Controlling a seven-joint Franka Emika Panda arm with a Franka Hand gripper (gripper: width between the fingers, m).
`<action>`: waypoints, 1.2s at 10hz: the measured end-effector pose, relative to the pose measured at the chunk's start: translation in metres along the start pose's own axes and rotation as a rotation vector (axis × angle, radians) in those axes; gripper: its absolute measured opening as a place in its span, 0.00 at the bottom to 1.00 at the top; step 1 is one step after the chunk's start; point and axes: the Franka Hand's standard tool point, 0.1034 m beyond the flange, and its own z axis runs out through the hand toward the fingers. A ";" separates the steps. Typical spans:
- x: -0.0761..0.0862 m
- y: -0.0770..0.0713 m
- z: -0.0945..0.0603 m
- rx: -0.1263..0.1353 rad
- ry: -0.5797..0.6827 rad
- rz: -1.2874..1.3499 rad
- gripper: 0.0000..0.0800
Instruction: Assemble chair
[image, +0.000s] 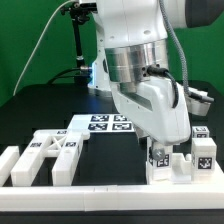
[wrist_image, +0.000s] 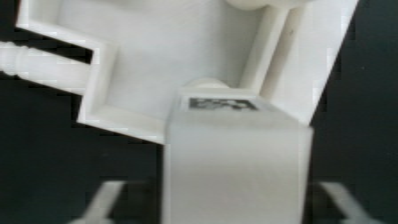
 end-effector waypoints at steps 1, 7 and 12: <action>-0.006 -0.004 0.000 0.001 0.013 -0.158 0.66; -0.013 -0.003 -0.005 0.002 0.017 -0.858 0.81; -0.010 -0.002 -0.003 -0.040 0.034 -1.200 0.70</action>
Offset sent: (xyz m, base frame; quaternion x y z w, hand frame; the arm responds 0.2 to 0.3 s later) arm -0.0215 0.0220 0.0092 -0.0142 -0.0526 -0.3792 0.9237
